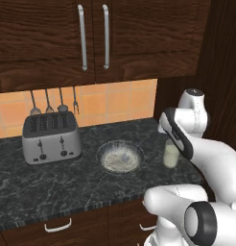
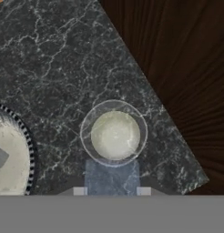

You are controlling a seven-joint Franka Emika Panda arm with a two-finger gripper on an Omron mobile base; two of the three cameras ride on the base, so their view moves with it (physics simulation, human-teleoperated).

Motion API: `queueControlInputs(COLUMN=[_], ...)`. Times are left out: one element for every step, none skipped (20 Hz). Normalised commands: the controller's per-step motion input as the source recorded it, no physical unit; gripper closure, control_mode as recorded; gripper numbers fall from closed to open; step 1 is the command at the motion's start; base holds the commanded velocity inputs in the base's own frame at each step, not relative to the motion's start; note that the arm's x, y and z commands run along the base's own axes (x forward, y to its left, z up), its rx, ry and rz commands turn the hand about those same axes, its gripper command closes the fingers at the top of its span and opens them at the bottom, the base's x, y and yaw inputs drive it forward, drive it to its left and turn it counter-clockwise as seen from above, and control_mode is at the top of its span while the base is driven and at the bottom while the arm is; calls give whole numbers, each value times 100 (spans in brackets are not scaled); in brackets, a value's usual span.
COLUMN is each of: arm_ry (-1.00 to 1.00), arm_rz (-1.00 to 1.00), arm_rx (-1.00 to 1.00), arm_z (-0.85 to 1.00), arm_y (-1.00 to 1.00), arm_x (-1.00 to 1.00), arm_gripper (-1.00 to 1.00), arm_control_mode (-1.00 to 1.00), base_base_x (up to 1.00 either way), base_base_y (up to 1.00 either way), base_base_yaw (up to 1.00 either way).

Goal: Grab a lemon wedge from the fridge and one ice cube from the ice bowl, and put them in the glass of lemonade.

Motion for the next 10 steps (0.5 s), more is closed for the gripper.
queueControlInputs(arm_ry=[7,4,4,4,2,2,1,0,0,1], arm_rz=[0,0,0,0,0,0,0,0,0,0], arm_rx=[0,0,0,0,0,0,0,0,0,0], arm_z=[0,0,0,-4,-9,-11,-12,-6,-1,0], arm_y=[0,0,-1,-2,-6,-11,-10,0,0,0], arm_x=[21,14,15,15,17,19,17,8,4,1], arm_gripper=[100,100,100,100,100,100,100,100,100,100], arm_control_mode=[-100,-100,-100,-100,-100,-100,-100,-100,-100,-100], base_base_x=[0,0,0,0,0,0,0,0,0,0], base_base_y=[0,0,0,0,0,0,0,0,0,0], base_base_yaw=[0,0,0,0,0,0,0,0,0,0])
